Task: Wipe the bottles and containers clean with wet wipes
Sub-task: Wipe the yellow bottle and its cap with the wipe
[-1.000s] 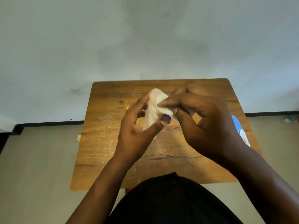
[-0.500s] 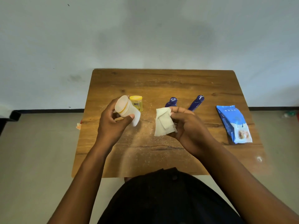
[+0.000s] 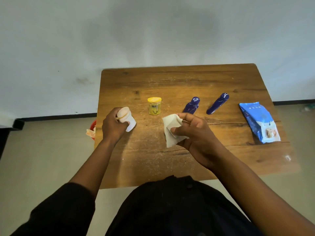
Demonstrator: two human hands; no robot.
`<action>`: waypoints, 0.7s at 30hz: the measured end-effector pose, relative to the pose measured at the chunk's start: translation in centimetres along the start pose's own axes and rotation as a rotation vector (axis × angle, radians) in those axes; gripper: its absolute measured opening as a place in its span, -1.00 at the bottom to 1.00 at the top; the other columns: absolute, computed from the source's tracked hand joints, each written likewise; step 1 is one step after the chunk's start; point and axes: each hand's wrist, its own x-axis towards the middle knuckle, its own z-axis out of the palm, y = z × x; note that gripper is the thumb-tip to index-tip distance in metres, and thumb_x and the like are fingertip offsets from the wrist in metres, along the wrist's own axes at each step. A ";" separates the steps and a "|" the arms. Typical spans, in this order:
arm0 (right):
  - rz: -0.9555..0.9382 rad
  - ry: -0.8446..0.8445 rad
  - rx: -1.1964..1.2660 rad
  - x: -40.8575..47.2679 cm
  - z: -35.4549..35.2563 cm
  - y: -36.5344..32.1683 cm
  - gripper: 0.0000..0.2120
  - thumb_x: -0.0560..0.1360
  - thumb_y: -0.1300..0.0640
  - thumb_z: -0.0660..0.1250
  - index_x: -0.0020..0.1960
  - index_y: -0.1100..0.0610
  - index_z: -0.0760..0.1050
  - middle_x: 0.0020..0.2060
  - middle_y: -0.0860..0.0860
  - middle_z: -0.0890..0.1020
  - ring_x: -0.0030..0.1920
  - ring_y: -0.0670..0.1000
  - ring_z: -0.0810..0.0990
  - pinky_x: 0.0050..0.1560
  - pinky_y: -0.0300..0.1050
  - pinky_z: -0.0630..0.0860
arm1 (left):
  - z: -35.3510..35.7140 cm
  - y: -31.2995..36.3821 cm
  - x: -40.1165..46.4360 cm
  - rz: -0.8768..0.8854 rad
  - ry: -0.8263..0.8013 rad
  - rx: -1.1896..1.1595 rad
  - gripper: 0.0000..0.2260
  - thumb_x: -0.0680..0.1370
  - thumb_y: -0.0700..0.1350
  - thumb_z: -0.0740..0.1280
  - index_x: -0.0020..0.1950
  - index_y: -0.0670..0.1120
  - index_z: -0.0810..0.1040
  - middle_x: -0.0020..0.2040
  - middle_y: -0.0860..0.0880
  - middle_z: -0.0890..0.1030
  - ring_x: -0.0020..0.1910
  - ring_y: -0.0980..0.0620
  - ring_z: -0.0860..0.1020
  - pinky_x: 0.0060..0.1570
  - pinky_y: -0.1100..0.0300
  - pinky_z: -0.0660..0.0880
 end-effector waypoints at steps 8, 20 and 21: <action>-0.064 0.134 -0.084 0.2 1.6 1.3 -0.62 0.54 0.49 0.33 0.23 0.13 0.56 0.07 0.16 0.64 0.03 0.12 0.62 -0.08 -0.03 0.62 | 0.5 -0.6 3.3 0.137 -0.008 0.108 -0.53 0.50 -0.24 0.57 0.38 -0.06 0.57 0.34 -0.09 0.62 0.27 -0.12 0.58 0.27 -0.05 0.57; -0.198 0.256 -0.222 0.6 1.3 2.2 -0.74 0.44 0.50 0.48 0.09 0.30 0.61 -0.15 0.13 0.76 -0.19 -0.03 0.71 -0.21 -0.16 0.64 | 0.2 -1.5 3.7 0.162 -0.070 0.173 -0.47 0.48 -0.16 0.60 0.41 -0.02 0.52 0.34 -0.07 0.61 0.26 -0.11 0.58 0.22 0.06 0.50; -0.213 0.259 -0.235 0.6 1.2 2.2 -0.73 0.45 0.49 0.48 0.10 0.30 0.61 -0.11 0.17 0.76 -0.17 -0.01 0.72 -0.21 -0.13 0.64 | 0.2 -1.5 3.7 0.162 -0.073 0.173 -0.46 0.48 -0.16 0.60 0.41 -0.01 0.51 0.34 -0.06 0.60 0.26 -0.11 0.58 0.22 0.06 0.50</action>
